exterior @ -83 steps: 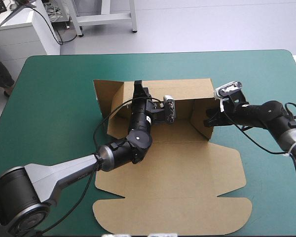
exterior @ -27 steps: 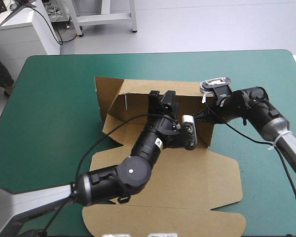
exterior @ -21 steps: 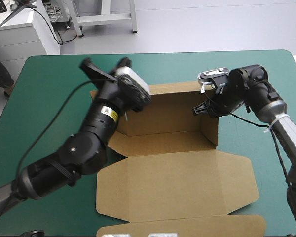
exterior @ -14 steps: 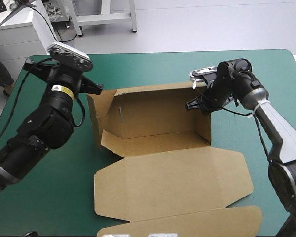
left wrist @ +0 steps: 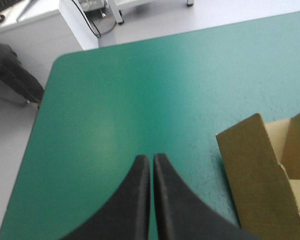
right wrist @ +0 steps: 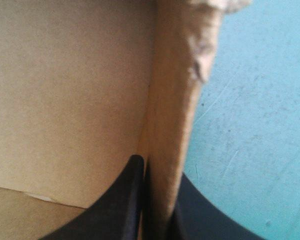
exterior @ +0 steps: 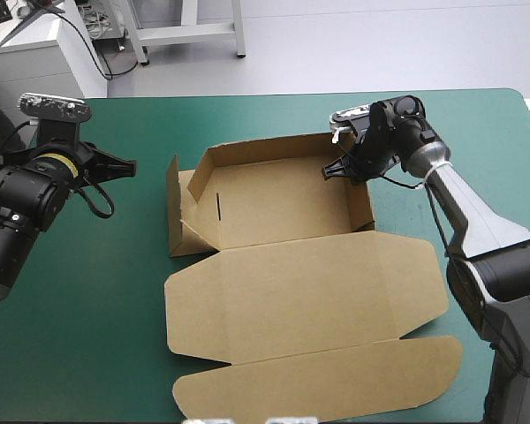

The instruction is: Fold the box

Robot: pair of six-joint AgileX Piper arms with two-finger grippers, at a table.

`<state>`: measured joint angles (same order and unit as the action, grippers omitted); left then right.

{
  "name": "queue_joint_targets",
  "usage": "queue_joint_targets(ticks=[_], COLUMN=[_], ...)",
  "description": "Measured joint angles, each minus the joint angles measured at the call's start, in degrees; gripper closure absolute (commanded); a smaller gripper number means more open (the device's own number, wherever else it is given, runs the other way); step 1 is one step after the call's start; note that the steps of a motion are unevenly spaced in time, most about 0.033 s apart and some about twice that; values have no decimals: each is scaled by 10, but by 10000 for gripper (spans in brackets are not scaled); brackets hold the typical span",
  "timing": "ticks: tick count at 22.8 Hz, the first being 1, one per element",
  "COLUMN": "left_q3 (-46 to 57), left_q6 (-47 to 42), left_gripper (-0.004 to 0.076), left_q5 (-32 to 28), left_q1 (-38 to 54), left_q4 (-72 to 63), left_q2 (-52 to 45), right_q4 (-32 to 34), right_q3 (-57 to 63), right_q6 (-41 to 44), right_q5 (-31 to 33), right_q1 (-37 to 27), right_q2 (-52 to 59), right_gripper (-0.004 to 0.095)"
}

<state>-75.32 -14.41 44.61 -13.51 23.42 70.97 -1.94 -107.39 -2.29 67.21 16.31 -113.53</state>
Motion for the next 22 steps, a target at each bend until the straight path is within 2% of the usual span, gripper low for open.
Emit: queue_joint_targets(ticks=[2, 3, 10, 18, 22], left_q3=[0, 0, 0, 0, 0], left_q6=[28, 55, 140, 246, 306], left_gripper=[722, 722, 722, 722, 724], left_q5=[8, 11, 42, 84, 111], left_q1=[23, 44, 165, 273, 317], left_q4=[-49, -90, -234, -421, -516], left_q2=[0, 0, 22, 79, 96], right_q4=[13, 19, 31, 35, 42], right_q3=[-8, -20, -146, -150, -98], right_q6=[1, 8, 37, 42, 42], right_q5=[3, 14, 40, 42, 42], right_q1=[1, 1, 1, 1, 1], right_q2=[-4, -9, 13, 60, 38], right_gripper=[459, 443, 443, 443, 449])
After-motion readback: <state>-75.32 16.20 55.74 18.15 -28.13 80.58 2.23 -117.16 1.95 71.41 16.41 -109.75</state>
